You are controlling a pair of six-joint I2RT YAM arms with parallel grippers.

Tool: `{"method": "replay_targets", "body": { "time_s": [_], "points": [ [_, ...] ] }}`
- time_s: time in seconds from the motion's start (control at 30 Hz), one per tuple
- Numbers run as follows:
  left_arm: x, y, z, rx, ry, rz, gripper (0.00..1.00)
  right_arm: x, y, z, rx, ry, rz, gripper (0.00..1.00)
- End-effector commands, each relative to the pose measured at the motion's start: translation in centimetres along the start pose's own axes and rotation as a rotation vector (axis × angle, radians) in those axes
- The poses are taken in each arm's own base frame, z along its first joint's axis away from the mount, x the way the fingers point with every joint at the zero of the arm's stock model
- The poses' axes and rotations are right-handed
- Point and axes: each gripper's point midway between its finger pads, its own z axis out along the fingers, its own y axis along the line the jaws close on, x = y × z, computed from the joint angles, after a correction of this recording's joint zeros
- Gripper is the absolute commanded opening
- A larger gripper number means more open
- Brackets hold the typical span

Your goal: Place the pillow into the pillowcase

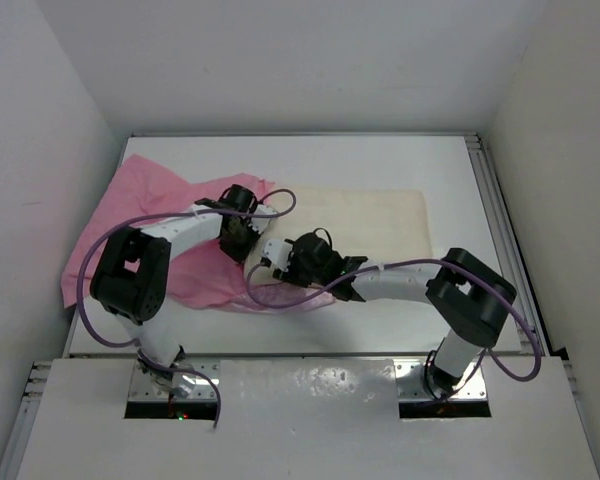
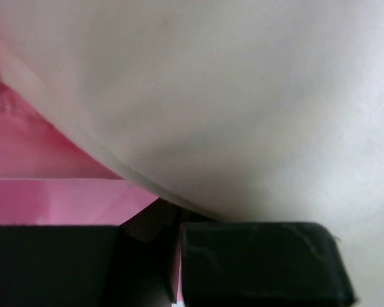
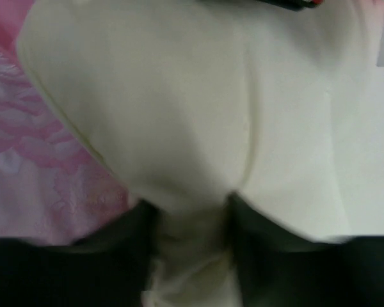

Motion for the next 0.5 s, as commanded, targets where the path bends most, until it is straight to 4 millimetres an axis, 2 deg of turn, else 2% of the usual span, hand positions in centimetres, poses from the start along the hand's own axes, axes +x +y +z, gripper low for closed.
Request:
{"method": "replay_targets", "body": {
  "time_s": [0.0, 0.03, 0.1, 0.27, 0.4, 0.47],
  "points": [
    [-2.2, -0.5, -1.2, 0.045, -0.092, 0.024, 0.00, -1.3, -2.1, 0.4, 0.090, -0.020, 0.075, 0.31],
    [-2.3, -0.5, -1.6, 0.045, -0.096, 0.028, 0.00, -1.4, -2.5, 0.2, 0.105, -0.026, 0.083, 0.15],
    [-2.6, -0.6, -2.9, 0.050, -0.111, 0.051, 0.00, -1.8, -3.8, -0.1, 0.163, -0.053, 0.120, 0.00],
    [-2.7, -1.2, -7.7, 0.049, -0.171, 0.221, 0.00, -4.2, -7.5, -1.8, 0.243, -0.156, 0.287, 0.00],
    [-3.2, -3.0, -10.1, 0.114, -0.235, 0.341, 0.00, -7.1, -10.8, -2.4, 0.295, -0.267, 0.419, 0.00],
    [-3.5, -4.0, -11.2, 0.155, -0.269, 0.394, 0.00, -7.2, -11.8, -1.9, 0.318, -0.276, 0.498, 0.00]
  ]
}}
